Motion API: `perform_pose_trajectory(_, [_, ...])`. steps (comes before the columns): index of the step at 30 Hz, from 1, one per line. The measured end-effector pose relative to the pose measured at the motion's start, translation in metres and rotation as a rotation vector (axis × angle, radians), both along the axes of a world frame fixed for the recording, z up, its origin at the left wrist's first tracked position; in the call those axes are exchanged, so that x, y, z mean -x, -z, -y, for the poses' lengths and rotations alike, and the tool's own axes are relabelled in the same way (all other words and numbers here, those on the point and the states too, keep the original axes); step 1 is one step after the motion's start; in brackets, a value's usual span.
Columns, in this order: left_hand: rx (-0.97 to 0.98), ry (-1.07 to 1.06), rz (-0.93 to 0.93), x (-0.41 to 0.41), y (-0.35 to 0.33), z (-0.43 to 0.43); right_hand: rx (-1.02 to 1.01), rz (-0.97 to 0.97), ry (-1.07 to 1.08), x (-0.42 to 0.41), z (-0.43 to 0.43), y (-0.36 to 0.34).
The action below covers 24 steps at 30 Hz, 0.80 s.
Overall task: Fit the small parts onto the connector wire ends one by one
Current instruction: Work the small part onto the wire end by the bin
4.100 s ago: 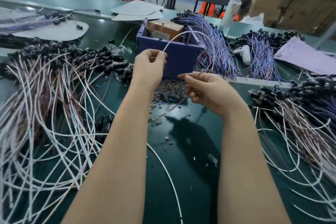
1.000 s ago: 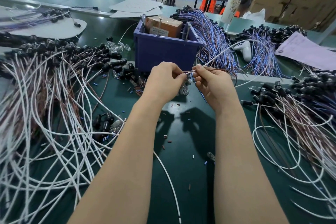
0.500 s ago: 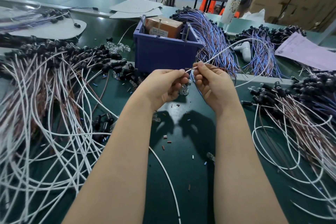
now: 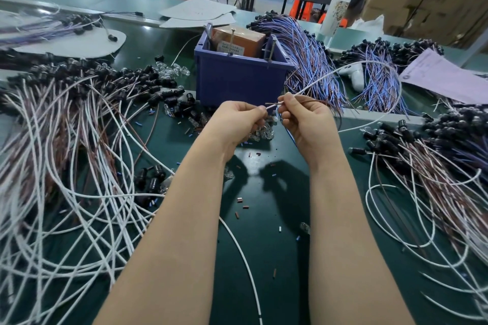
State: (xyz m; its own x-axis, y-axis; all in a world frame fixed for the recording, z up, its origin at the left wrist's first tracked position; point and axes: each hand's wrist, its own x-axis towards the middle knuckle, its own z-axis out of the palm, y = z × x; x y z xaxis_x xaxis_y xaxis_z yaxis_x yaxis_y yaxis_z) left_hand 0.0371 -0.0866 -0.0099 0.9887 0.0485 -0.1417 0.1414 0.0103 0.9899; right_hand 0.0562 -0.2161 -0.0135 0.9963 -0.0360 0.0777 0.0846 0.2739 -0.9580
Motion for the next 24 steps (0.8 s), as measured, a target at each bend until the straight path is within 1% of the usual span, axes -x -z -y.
perform_pose_trajectory(2, [-0.009, -0.026, -0.016, -0.001, 0.0, -0.003, -0.066, -0.022, 0.034, 0.0, -0.001, 0.0])
perform_pose_trajectory(5, [-0.012, -0.111, -0.035, -0.003, 0.002, -0.011, -0.219, -0.066, 0.116, -0.002, 0.003, -0.004])
perform_pose_trajectory(7, [-0.012, -0.132, -0.01, -0.004, 0.003, -0.009, -0.307, -0.098, 0.13, -0.001, 0.001, -0.007])
perform_pose_trajectory(8, [-0.038, -0.108, 0.024, -0.003, 0.002, -0.005, -0.328, -0.113, 0.117, -0.001, -0.002, -0.009])
perform_pose_trajectory(10, [-0.126, 0.013, 0.091, 0.0, -0.002, 0.005, -0.342, -0.122, 0.083, 0.001, -0.01, -0.01])
perform_pose_trajectory(12, [-0.219, 0.159, 0.077, 0.001, -0.005, 0.015, -0.341, -0.097, 0.081, 0.002, -0.016, -0.011])
perform_pose_trajectory(13, [-0.23, 0.199, 0.047, 0.001, -0.006, 0.019, -0.306, -0.07, 0.094, 0.002, -0.018, -0.01])
perform_pose_trajectory(14, [-0.219, 0.21, 0.028, 0.001, -0.008, 0.023, -0.23, -0.036, 0.115, 0.002, -0.02, -0.009])
perform_pose_trajectory(15, [-0.18, 0.191, 0.023, 0.0, -0.009, 0.026, -0.124, 0.0, 0.136, 0.002, -0.023, -0.008])
perform_pose_trajectory(17, [-0.024, 0.093, 0.039, -0.002, -0.011, 0.028, 0.043, 0.067, 0.15, 0.003, -0.031, -0.004])
perform_pose_trajectory(18, [0.05, 0.036, 0.052, -0.003, -0.012, 0.027, 0.058, 0.079, 0.145, 0.005, -0.035, -0.002])
perform_pose_trajectory(20, [0.164, -0.064, 0.061, -0.004, -0.011, 0.023, 0.022, 0.079, 0.133, 0.007, -0.043, 0.0])
perform_pose_trajectory(24, [0.379, -0.205, 0.033, -0.003, -0.012, 0.016, 0.011, 0.057, 0.182, 0.011, -0.059, -0.003])
